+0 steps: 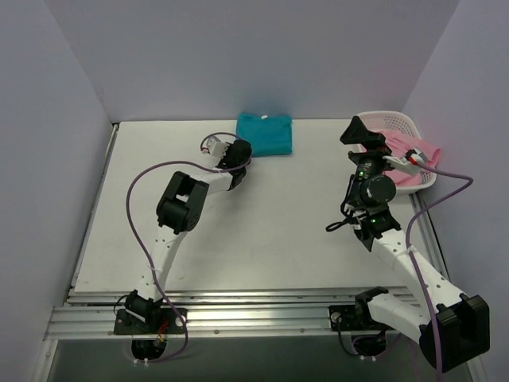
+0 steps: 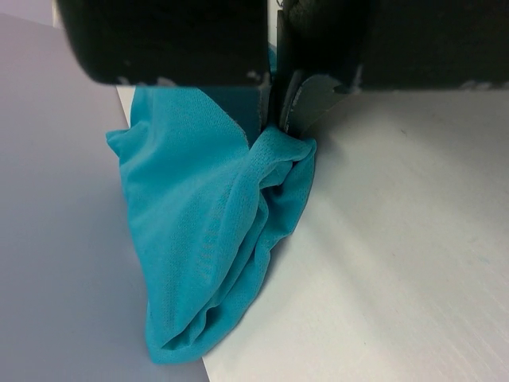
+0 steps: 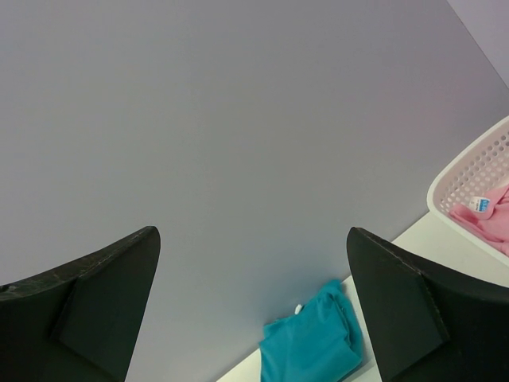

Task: Fold and stack the t-shirts
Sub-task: Neatly place the folded tshirt to the corner

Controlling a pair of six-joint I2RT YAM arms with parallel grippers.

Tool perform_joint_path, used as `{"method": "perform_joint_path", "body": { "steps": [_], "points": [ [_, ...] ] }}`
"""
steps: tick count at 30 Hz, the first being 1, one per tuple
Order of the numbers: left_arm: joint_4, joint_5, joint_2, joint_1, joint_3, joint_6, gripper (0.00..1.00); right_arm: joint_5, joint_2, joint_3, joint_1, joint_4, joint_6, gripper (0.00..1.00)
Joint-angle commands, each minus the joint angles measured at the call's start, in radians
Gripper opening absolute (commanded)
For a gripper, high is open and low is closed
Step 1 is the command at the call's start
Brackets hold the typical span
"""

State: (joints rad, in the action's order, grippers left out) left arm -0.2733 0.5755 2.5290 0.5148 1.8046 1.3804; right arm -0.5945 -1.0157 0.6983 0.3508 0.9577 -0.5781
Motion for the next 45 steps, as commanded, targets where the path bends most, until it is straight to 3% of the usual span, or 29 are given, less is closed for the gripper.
{"method": "perform_joint_path", "body": {
  "steps": [1, 19, 25, 33, 45],
  "points": [
    [-0.013, -0.025, -0.038, -0.042, -0.059, -0.043, 0.02, 0.004, -0.006, 0.006, 0.005, 0.076, -0.009, 1.00],
    [-0.191, -0.121, -0.219, -0.314, -0.402, -0.145, 0.02, 0.050, -0.078, 0.006, 0.010, 0.107, -0.074, 0.99],
    [-0.222, -0.186, -0.259, -0.449, -0.484, -0.204, 0.02, 0.055, -0.089, 0.010, 0.014, 0.110, -0.078, 0.99],
    [-0.202, -0.439, -0.210, -0.619, -0.406, -0.207, 0.02, 0.081, -0.147, 0.029, 0.017, 0.141, -0.101, 0.99],
    [-0.136, -0.491, -0.260, -0.769, -0.378, -0.332, 0.02, 0.124, -0.204, 0.069, 0.022, 0.164, -0.120, 0.99]
  ]
}}
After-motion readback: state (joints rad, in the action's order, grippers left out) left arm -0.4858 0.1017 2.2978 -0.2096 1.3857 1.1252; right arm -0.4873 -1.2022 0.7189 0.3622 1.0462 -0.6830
